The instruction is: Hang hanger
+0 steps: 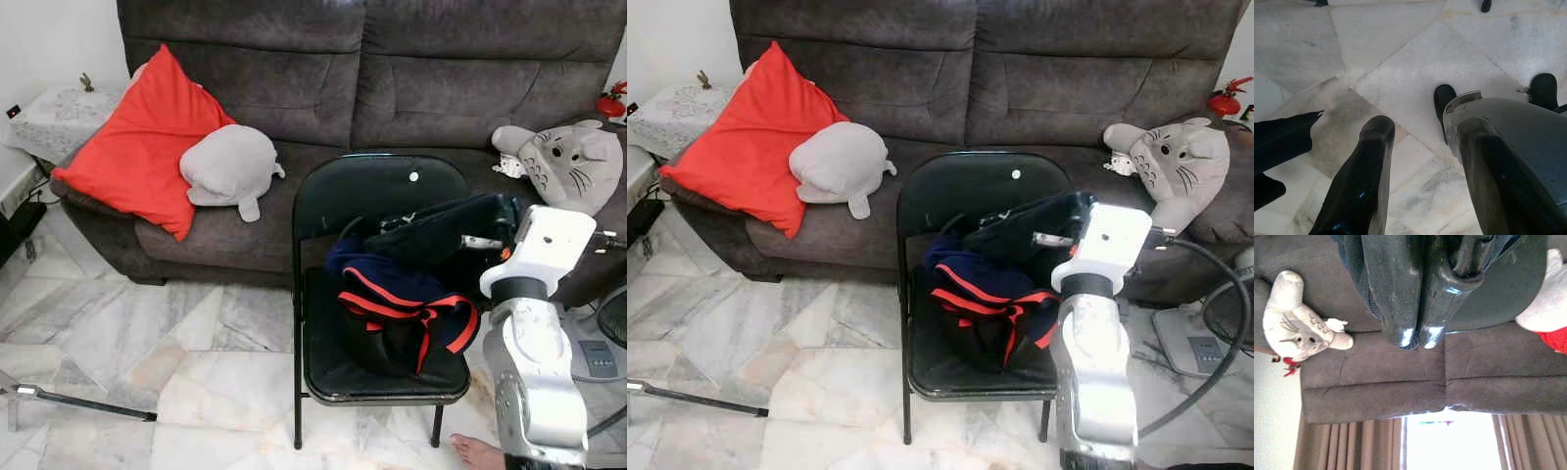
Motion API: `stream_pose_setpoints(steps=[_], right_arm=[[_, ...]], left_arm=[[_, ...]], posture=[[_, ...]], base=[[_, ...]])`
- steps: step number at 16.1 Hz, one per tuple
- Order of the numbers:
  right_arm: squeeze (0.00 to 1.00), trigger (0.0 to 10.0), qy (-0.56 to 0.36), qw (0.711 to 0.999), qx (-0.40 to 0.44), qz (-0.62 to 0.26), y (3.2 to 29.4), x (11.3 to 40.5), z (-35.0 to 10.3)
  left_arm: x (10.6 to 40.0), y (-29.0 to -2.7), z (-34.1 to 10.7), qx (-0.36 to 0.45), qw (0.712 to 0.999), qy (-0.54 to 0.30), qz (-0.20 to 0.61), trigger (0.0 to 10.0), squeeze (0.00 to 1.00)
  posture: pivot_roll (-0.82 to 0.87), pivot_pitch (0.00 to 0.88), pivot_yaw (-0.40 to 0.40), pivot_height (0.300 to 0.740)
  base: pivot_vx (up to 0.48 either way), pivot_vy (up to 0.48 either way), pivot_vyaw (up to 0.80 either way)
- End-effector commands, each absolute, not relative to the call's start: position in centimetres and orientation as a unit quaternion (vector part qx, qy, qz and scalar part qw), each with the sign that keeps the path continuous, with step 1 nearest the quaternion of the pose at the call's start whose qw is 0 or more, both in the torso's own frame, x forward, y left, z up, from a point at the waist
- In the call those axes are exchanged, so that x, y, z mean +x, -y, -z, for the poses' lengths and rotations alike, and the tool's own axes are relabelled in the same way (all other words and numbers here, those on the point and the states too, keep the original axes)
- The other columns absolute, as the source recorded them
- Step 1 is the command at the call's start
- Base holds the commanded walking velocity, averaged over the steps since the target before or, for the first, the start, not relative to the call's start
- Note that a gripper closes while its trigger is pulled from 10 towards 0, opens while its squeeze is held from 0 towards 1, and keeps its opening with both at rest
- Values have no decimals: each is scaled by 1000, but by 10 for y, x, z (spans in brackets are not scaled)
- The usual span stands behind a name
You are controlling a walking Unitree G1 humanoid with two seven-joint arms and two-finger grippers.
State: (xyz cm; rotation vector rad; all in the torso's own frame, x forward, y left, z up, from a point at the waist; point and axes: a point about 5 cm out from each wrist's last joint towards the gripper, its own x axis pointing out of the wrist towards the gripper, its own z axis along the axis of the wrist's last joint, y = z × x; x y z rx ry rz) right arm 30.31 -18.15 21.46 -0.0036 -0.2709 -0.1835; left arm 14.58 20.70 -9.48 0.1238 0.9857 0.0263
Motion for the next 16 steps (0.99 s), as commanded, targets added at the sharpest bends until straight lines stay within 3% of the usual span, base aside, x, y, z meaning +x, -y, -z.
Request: stream_pose_setpoints(steps=[1,5,6,9,12,14,16], right_arm=[[0,0,173,982,-2,76,179,293,-235],[0,0,223,972,-4,73,180,276,-258],[0,0,208,973,-10,100,190,278,-253],[0,0,179,956,82,219,228,280,-248],[0,0,88,933,137,322,261,274,-212],[0,0,42,917,186,351,263,267,-189],[0,0,-32,881,270,386,261,259,-154]], left_arm=[[133,-203,101,59,866,-497,-3,10000,0],[135,-202,100,62,867,-495,-1,10000,0],[135,-202,100,63,867,-495,-1,10000,0],[135,-203,100,63,867,-494,-2,10000,0],[135,-204,100,63,867,-494,-3,10000,0],[135,-204,100,63,867,-494,-3,10000,0],[134,-204,100,64,866,-496,-1,10000,0]], posture=[[-108,138,4,740],[-118,141,6,740],[-117,138,8,740],[-115,133,7,740],[-113,132,6,740],[-114,133,8,740],[-110,131,10,740]], base=[[0,0,0],[0,0,0],[0,0,0],[0,0,0],[0,0,0],[0,0,0],[0,0,0]])
